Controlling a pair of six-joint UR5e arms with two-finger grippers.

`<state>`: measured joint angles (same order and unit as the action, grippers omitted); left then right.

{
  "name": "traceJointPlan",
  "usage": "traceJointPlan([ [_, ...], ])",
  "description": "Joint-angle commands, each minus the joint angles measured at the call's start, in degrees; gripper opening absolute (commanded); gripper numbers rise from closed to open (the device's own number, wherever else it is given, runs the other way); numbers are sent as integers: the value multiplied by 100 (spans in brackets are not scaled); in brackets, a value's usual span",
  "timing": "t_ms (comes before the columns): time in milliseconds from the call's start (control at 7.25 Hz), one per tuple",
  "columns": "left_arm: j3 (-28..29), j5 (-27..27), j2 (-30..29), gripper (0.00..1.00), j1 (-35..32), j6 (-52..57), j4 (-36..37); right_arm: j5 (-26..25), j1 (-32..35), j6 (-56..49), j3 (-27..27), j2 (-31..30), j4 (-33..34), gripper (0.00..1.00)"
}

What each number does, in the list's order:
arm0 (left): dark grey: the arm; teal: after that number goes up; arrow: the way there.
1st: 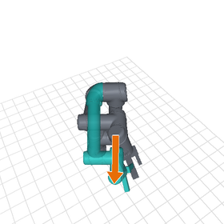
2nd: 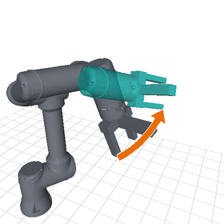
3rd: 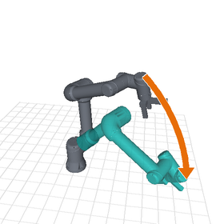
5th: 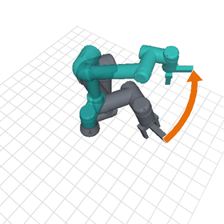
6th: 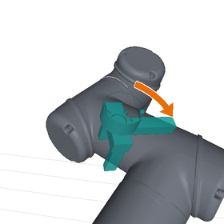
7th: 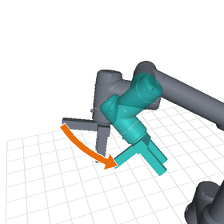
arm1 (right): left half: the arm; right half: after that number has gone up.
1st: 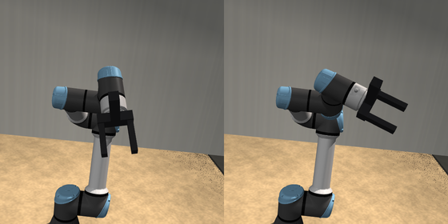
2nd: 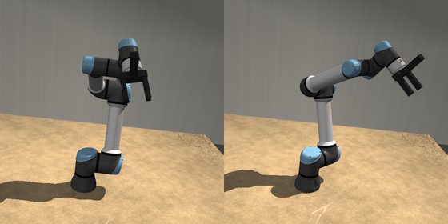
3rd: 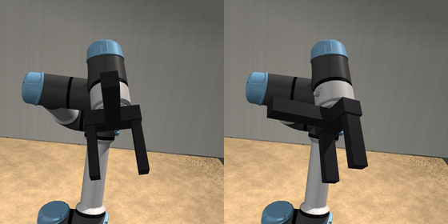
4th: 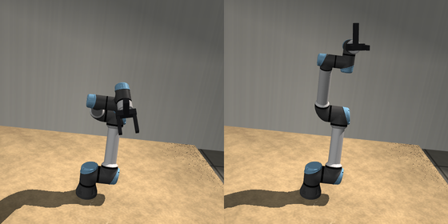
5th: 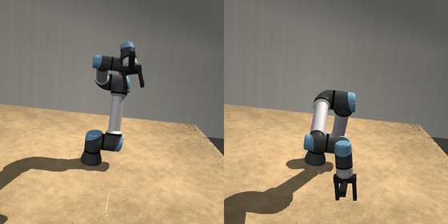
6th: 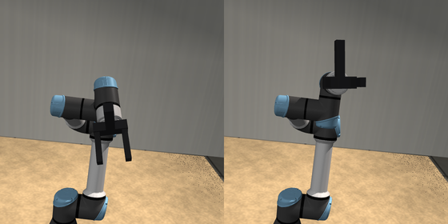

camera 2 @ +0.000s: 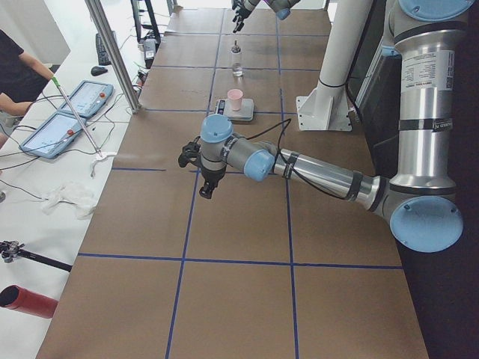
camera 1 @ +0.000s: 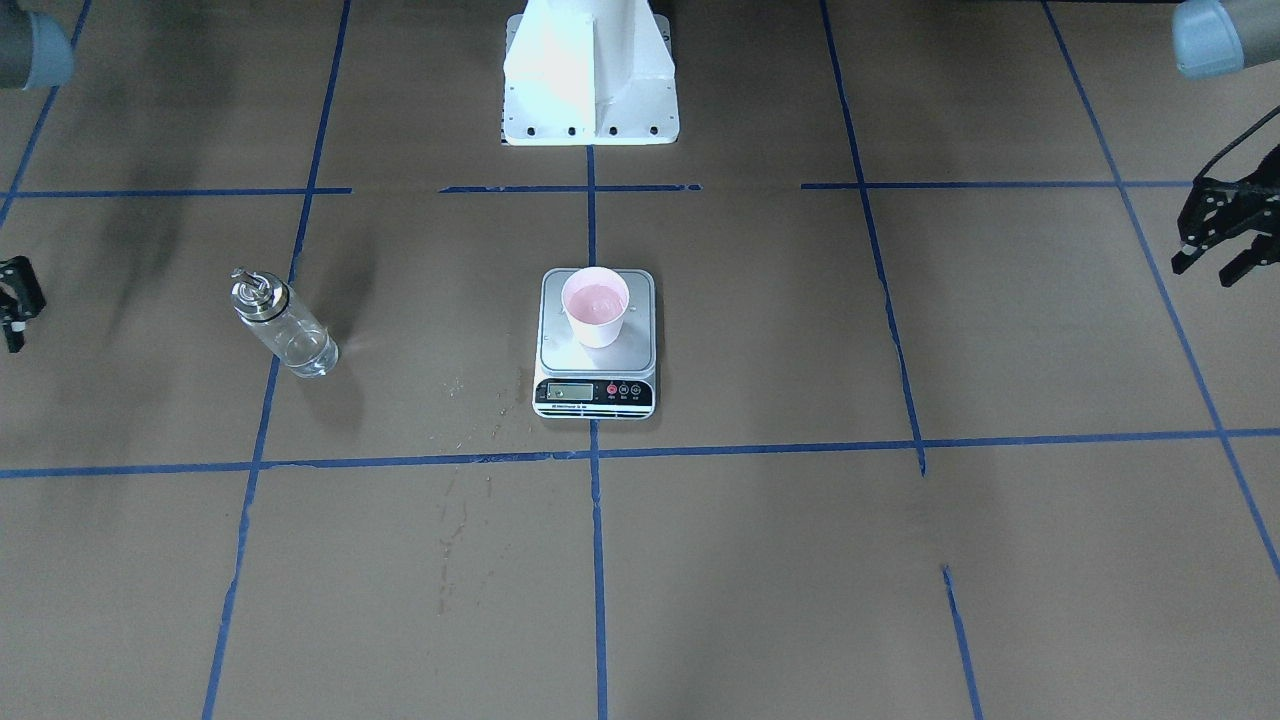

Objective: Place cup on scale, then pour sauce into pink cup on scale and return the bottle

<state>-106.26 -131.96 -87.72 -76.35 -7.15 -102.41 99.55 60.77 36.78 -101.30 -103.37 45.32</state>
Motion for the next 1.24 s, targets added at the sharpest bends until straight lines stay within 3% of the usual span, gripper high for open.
traceJointPlan([
  [0, 543, -14, -201, 55, -440, 573, 36, 2638, 2071, -1900, 705, 972, 1469, 100],
  [138, 745, -23, -332, 55, -573, 575, 63, 3136, 2531, -2921, 638, 1403, 3246, 100],
  [276, 886, -32, -351, 55, -609, 575, 98, 3185, 2666, -3749, 498, 1677, 4665, 100],
  [414, 914, -180, -490, 54, -644, 575, 777, 3202, 2824, -4445, 497, 1575, 5123, 100],
  [552, 923, -199, -683, 55, -949, 888, 1541, 3620, 2878, -4478, 532, 1296, 5136, 100],
  [690, 940, -216, -702, 57, -1274, 1335, 1827, 3816, 2870, -4409, 515, 1075, 5101, 100],
  [828, 827, -242, -659, 71, -1399, 1400, 1847, 3774, 2861, -4321, 645, 1021, 5101, 100],
  [966, 852, -251, -598, 100, -1400, 1410, 1821, 3809, 2835, -4320, 690, 1020, 5101, 100],
  [1103, 818, -243, -449, 100, -1409, 1410, 1778, 3826, 2826, -4320, 655, 1020, 5084, 100],
])
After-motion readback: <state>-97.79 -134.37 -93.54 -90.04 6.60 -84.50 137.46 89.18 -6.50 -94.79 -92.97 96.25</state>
